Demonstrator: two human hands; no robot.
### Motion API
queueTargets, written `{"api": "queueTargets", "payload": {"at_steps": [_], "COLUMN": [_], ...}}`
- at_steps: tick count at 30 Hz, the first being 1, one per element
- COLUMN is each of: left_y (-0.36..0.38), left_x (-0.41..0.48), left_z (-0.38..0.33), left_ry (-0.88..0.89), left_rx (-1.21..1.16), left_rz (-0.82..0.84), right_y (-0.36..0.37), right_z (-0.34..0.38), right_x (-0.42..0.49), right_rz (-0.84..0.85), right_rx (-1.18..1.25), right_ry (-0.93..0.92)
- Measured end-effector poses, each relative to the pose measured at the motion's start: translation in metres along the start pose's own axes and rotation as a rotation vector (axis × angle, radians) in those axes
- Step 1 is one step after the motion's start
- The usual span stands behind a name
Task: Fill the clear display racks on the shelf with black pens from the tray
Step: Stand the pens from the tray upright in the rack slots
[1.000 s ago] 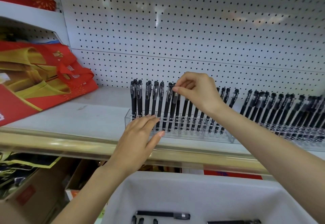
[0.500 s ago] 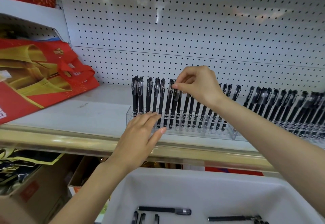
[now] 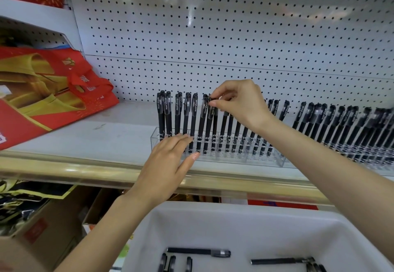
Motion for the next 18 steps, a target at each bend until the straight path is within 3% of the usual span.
{"api": "queueTargets", "payload": {"at_steps": [8, 14, 18], "left_y": [-0.007, -0.008, 0.008], "left_x": [-0.009, -0.033, -0.059], "left_z": [-0.011, -0.036, -0.052], "left_ry": [0.008, 0.077, 0.09], "left_rx": [0.171, 0.138, 0.112], "left_rz": [0.079, 0.107, 0.185], "right_y": [-0.008, 0.001, 0.012], "right_z": [0.011, 0.012, -0.004], "right_x": [-0.027, -0.076, -0.127], "right_rz": [-0.001, 0.133, 0.248], "right_rx": [-0.096, -0.223, -0.199], "right_ry": [-0.052, -0.132, -0.075]}}
Point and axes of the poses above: each hand's wrist, its own x-axis towards the middle knuckle, its own y-axis out of the palm, z = x × y, the point moved 3 cm from there along x, towards the middle knuckle, and after that the axes turned 12 degrees about z, right-handed, at the moved point
